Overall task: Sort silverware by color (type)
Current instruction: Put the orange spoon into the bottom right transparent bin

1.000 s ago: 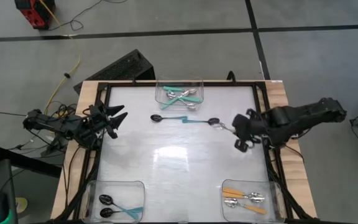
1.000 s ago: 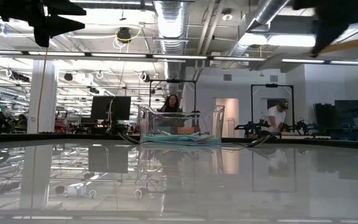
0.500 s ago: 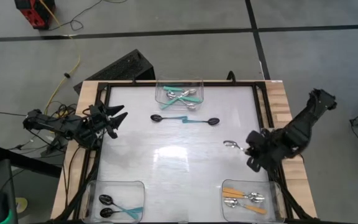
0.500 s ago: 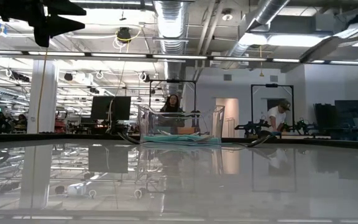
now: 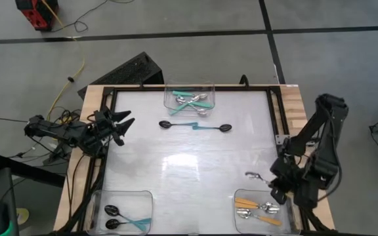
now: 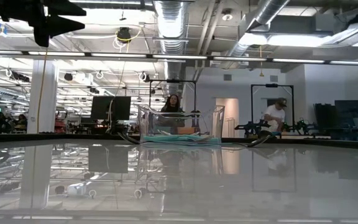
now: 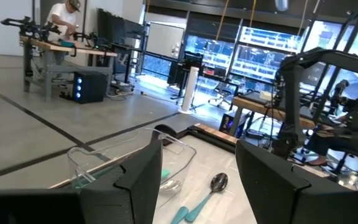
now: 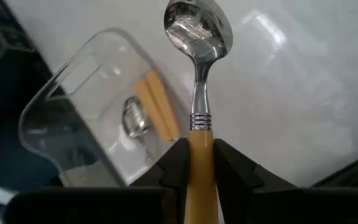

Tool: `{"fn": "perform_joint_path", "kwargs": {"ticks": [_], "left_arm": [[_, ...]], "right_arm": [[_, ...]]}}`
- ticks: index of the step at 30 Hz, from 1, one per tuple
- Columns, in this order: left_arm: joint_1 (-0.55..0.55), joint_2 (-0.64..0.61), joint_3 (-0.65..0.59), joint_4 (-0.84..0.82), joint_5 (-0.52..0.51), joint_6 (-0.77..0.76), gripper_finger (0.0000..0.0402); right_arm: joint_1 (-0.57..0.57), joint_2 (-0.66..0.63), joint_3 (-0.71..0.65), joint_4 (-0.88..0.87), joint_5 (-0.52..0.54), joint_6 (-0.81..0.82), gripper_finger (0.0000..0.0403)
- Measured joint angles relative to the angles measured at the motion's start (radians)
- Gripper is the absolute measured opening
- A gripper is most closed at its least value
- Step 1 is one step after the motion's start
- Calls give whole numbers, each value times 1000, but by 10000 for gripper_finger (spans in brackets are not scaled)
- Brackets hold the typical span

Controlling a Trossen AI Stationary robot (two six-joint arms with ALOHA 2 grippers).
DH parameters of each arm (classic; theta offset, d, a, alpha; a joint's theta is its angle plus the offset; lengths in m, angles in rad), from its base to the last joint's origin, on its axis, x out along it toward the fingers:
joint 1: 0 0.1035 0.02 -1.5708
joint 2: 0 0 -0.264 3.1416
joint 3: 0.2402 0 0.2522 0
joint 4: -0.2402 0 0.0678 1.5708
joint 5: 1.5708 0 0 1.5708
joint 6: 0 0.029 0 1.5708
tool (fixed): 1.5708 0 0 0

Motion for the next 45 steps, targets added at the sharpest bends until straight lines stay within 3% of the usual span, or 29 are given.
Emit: {"fn": "perform_joint_path", "kwargs": {"ticks": [18,28,45], "left_arm": [[0,0,0,0,-45,25,190],[0,0,0,0,-51,15,190],[0,0,0,-1,-52,11,190]], "right_arm": [[148,195,51,207,-2,194,85],[113,253,51,250,-1,-142,78],[28,301,50,268,-189,-331,78]]}}
